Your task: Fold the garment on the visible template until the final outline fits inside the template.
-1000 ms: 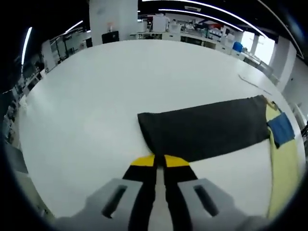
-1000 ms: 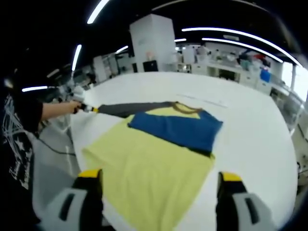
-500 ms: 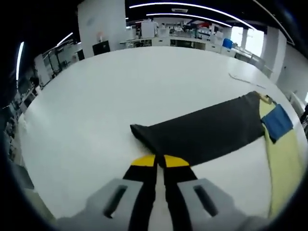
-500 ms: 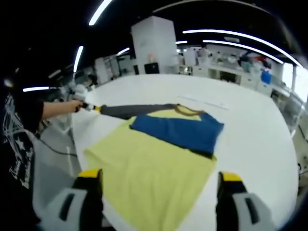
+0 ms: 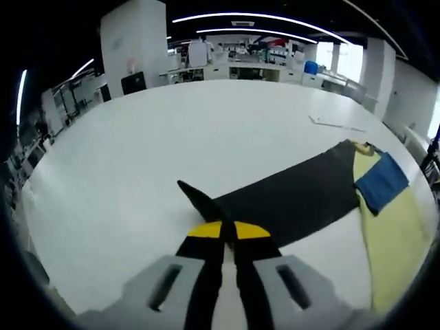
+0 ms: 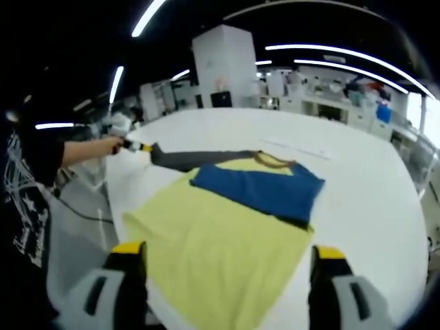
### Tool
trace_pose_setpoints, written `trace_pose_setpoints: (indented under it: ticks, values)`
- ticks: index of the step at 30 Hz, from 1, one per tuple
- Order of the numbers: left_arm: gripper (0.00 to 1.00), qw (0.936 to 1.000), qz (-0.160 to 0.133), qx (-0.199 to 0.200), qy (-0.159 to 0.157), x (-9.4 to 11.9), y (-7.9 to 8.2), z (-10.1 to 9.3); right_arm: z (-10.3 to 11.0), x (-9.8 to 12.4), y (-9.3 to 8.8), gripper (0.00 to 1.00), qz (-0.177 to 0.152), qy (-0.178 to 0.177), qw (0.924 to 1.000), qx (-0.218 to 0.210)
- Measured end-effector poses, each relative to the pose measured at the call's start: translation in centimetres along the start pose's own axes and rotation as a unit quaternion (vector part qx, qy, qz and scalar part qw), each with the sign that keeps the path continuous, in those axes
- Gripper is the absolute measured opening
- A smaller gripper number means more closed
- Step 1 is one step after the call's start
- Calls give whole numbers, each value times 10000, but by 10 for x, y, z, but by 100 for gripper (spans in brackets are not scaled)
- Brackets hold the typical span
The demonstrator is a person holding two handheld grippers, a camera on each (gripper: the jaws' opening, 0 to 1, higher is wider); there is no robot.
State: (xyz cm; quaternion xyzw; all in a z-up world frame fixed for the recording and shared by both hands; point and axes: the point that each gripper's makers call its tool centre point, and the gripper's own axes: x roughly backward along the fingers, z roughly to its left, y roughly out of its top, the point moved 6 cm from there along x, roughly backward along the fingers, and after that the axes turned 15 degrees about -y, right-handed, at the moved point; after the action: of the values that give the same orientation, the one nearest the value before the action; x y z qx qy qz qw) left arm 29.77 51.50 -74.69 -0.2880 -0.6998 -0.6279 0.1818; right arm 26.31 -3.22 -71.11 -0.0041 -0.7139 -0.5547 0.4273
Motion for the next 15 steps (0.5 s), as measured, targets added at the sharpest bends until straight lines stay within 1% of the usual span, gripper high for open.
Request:
trace_pose_setpoints:
  ticks: [3,5,8,9,15]
  values:
    - [1,9999,2,-98,-91,-2,8,-9,1,-1,0,99,-11,24,10000,26]
    - [1,9998,0,-160,-142,-3,7,-11,2,-1,1,99,-29,36,10000,32]
    - [1,9994,21,-275,-208,-5,10,-19,3,-1,1,99,-38,65,10000,46]
    - [1,9993,15,-290,-228,-4,12,-27,3,-2,1,99,-30,72,10000,59]
    - [1,9981,-54,-425,-444,-3,21,-57,5,-3,0,99,-24,111,9999,91]
